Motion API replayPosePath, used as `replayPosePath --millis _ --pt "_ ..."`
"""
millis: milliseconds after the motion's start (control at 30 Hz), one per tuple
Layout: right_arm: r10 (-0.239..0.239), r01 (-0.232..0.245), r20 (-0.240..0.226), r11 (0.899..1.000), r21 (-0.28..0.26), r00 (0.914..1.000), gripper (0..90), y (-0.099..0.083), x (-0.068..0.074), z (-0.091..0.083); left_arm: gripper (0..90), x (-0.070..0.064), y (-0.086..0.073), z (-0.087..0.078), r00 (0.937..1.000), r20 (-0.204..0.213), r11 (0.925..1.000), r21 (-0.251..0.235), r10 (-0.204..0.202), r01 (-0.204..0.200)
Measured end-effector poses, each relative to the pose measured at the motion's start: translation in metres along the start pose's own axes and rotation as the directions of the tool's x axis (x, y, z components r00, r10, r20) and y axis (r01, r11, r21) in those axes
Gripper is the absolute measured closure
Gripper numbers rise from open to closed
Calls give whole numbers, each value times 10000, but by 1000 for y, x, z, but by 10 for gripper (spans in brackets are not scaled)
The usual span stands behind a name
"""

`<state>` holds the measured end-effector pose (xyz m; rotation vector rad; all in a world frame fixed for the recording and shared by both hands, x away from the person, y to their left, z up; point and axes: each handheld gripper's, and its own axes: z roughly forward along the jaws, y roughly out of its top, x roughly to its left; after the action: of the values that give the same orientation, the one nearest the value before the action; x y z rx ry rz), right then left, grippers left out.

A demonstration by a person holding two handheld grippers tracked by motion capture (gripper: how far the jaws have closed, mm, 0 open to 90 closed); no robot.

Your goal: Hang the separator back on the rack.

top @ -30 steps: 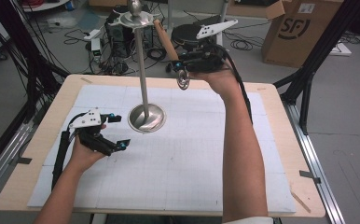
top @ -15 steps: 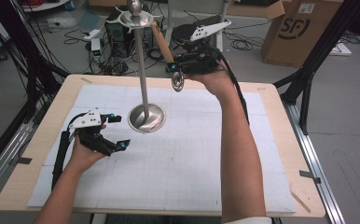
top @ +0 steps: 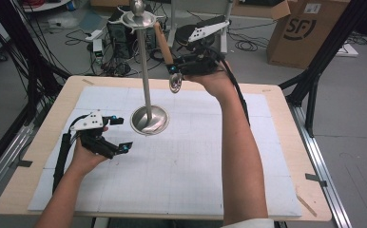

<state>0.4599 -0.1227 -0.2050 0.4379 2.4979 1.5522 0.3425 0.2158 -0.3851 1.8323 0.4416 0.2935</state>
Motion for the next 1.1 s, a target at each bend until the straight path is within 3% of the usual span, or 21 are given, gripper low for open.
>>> replayPosePath --millis 733,967,1100 --pt "-93 92 69 9998 187 9999 686 4 2 21 17 0 0 -4 10000 -49 10000 -77 -8 8" --pt "-281 264 497 9991 337 9984 672 6 6 21 17 0 -2 -4 10000 -47 10000 64 11 -11" --pt "-327 303 591 9987 419 9977 616 7 7 22 17 0 -2 -3 10000 -96 9999 101 10 -9"
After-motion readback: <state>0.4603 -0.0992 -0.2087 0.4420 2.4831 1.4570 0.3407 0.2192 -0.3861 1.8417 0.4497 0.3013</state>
